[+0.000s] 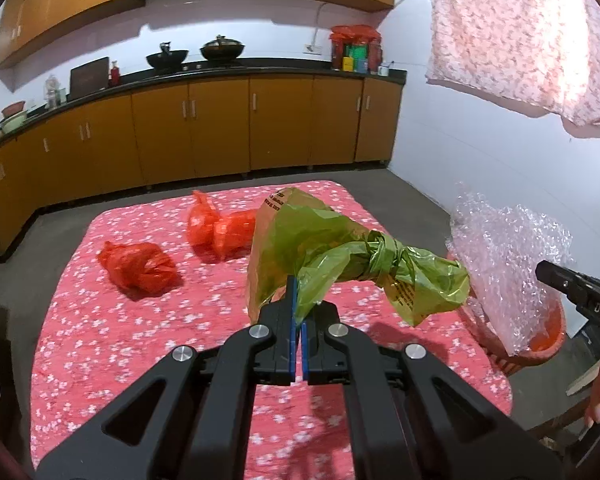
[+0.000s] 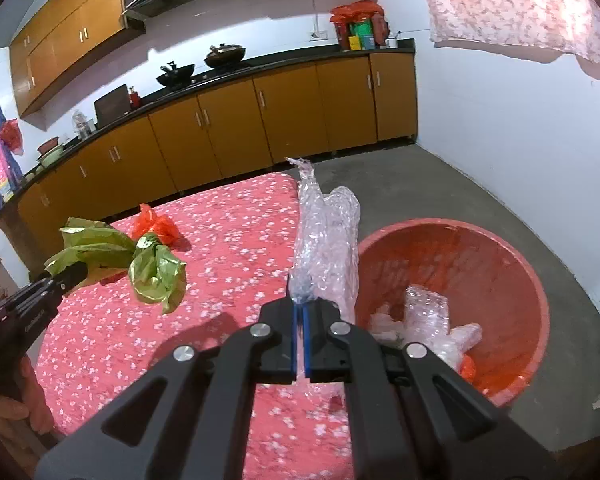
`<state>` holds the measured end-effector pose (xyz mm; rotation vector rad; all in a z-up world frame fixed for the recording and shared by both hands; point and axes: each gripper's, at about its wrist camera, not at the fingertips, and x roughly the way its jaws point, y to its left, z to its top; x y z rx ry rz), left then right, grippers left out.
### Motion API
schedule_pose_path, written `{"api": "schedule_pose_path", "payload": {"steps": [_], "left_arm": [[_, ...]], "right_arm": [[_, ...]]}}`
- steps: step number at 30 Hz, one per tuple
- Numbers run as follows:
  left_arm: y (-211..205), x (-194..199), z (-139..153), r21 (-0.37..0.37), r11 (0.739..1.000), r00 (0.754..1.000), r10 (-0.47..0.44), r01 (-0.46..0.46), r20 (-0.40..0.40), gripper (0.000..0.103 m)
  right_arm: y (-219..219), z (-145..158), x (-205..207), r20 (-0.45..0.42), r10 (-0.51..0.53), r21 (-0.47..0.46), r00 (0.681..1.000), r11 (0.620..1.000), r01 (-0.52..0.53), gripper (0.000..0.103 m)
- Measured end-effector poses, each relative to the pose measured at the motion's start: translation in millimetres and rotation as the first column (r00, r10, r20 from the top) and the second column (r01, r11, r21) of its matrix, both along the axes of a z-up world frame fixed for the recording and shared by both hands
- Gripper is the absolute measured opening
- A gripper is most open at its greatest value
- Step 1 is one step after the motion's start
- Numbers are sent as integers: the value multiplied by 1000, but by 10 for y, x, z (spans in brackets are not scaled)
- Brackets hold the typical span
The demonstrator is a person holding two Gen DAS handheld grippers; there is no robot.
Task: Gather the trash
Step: 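Carry the yellow-green bag and bubble wrap over the orange basket with both tools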
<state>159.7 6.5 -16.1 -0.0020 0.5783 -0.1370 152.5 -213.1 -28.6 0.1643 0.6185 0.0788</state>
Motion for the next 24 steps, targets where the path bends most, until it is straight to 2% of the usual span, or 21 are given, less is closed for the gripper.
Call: {"api": "schedule_pose_path", "payload": {"steps": [14,24], "left_arm": [[-724,127,-64,-6,992,992,-123,123,-23,1],[-1386,243,-113,-20,974,973,-227,226,-36,1]], "right_arm": [[-671,-80,-160,-10,-143,-22,990,990,143,4],[-1155,-171,-180,-25,-227,-10,974,974,227,4]]}}
